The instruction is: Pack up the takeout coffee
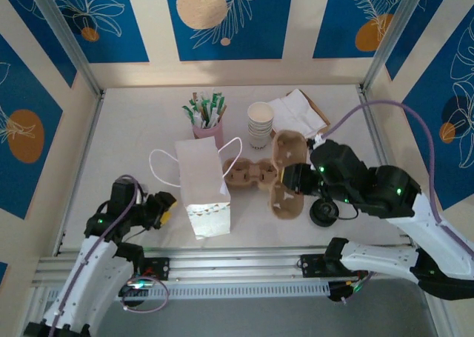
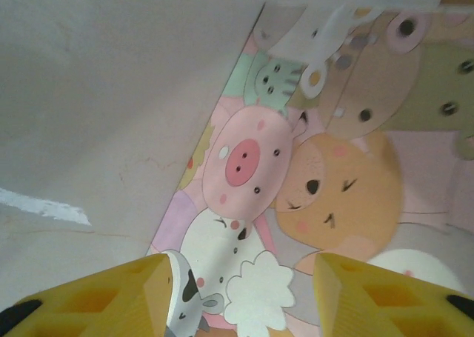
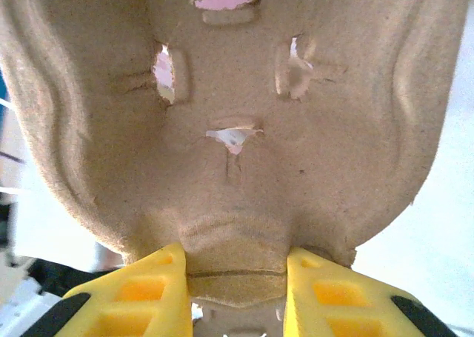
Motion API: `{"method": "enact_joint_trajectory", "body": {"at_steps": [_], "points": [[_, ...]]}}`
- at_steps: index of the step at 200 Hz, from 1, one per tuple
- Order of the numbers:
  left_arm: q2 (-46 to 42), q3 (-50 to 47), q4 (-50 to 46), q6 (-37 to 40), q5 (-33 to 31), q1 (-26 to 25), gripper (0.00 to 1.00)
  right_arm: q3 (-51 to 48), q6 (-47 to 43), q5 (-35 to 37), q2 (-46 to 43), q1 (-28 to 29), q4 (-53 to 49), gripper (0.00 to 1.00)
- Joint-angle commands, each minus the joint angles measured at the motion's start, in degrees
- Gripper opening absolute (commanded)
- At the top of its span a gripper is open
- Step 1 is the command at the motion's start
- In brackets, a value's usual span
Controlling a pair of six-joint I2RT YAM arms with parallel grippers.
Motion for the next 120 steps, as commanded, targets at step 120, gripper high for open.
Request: {"method": "enact_joint_trajectory", "body": {"at_steps": [120], "points": [[7.2, -5.2, 19.1, -14.7, -12.1, -23.4, 0.61, 37.4, -17.8, 2.2, 29.7, 5.7, 8.0, 0.3]]}}
